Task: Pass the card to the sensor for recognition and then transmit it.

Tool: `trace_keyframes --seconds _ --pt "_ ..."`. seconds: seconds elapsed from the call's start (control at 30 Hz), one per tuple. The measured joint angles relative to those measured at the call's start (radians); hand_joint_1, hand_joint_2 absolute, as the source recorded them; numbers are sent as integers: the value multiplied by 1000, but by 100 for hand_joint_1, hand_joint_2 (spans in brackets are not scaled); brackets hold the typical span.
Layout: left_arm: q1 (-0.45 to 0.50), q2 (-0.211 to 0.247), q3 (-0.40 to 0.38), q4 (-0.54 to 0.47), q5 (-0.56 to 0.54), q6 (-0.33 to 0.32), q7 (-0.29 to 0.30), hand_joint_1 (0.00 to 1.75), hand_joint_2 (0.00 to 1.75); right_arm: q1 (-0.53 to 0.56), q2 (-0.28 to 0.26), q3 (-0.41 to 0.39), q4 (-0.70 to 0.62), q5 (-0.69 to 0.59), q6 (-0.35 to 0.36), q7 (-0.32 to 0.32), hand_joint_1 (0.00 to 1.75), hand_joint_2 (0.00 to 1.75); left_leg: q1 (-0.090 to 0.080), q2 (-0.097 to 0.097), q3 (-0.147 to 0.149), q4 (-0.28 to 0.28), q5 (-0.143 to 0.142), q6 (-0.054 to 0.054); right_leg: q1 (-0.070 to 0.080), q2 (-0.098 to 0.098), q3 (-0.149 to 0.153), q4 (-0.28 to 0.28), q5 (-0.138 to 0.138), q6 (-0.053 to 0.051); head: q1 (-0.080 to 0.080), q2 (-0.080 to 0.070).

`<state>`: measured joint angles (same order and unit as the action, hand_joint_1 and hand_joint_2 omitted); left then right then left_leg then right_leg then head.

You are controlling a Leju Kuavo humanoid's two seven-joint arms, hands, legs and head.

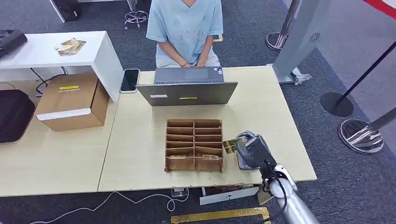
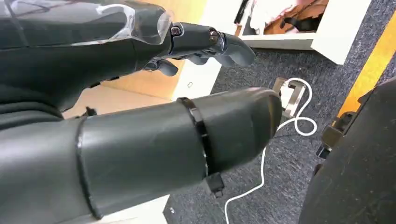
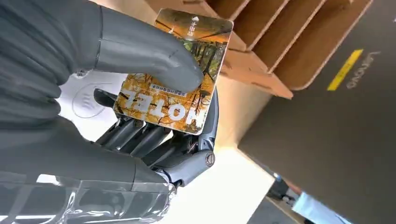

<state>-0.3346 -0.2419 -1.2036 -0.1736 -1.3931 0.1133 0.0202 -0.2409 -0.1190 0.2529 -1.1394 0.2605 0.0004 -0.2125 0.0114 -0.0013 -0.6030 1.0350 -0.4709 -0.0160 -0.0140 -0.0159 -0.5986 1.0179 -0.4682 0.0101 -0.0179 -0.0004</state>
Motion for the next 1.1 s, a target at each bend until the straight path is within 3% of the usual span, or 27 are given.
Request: trace_keyframes --seconds 0.33,0.67,1.1 --pt "0 0 0 0 3 0 -1 0 0 -64 3 -23 65 -34 -18 -17 175 175 0 0 0 0 0 0 0 0 0 0 0 0 0 0" --pt "0 0 0 0 -3 0 -16 0 0 -69 -3 -106 119 -63 -46 -16 175 175 0 0 0 0 0 0 0 0 0 0 0 0 0 0" --pt "-1 0 -2 0 -13 0 -22 0 0 -32 -39 -215 136 -74 -6 15 175 175 0 0 0 0 0 0 0 1 0 0 0 0 0 0"
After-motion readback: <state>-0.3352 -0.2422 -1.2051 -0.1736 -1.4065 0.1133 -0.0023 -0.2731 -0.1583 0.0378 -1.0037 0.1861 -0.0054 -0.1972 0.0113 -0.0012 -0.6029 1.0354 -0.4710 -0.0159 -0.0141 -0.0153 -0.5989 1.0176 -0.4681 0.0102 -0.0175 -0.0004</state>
